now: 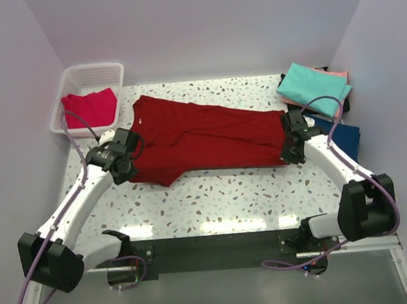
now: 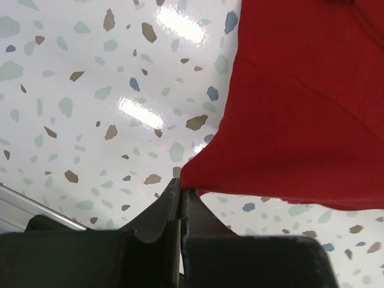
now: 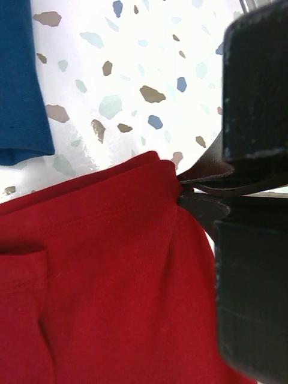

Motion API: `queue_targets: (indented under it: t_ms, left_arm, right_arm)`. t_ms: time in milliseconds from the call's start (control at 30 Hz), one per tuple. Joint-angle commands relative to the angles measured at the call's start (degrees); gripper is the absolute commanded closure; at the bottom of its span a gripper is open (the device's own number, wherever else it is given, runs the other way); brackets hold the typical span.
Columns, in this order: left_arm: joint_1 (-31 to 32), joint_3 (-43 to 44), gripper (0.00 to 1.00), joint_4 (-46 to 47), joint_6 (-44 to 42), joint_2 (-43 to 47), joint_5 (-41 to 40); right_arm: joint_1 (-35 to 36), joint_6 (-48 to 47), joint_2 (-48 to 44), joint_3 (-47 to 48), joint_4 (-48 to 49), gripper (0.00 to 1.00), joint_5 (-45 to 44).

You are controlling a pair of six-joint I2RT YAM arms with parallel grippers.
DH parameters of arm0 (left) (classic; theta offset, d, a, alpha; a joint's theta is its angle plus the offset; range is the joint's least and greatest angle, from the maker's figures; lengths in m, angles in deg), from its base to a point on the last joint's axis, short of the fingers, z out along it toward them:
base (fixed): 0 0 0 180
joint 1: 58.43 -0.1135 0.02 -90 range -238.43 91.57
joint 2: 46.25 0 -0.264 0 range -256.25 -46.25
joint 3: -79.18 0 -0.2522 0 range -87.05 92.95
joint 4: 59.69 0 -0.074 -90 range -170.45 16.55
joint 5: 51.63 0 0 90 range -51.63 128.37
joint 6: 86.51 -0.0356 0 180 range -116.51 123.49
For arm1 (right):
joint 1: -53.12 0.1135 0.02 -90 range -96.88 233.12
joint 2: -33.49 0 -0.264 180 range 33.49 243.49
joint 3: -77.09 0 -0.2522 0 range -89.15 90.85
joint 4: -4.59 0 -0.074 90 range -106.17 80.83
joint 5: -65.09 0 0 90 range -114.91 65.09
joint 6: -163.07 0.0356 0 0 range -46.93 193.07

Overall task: Fold and stack the t-shirts
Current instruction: Fold the tshirt

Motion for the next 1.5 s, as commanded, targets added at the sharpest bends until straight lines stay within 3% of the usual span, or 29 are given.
queue_targets:
  t_ms: [0, 267, 567, 1300, 1467]
  left_arm:
    - [-0.21, 3.73, 1.00, -0.60, 2.62, 2.19, -3.36]
    - [-0.21, 8.30, 1.00, 6.87, -2.21, -10.97, 0.42]
    - [-2.32, 26.14, 1.00, 9.60, -5.90, -27.41, -2.31]
    - [-11.29, 55.84, 1.00, 13.73, -12.94, -55.37, 2.88]
    - [-12.78, 58.23, 1.00, 14.78, -14.08, -59.59, 6.56]
  right_arm:
    - [0.17, 1.20, -2.17, 0.03, -2.54, 1.00, 0.42]
    - [0.18, 1.02, 2.48, 5.73, -1.49, 1.00, 0.33]
    - [0.09, 0.41, 12.58, 16.36, -0.26, 1.00, -2.38]
    - [-2.37, 4.01, 30.52, 29.99, 0.01, 1.00, -7.49]
    - [-3.34, 4.71, 33.68, 33.42, 0.62, 1.00, -7.84]
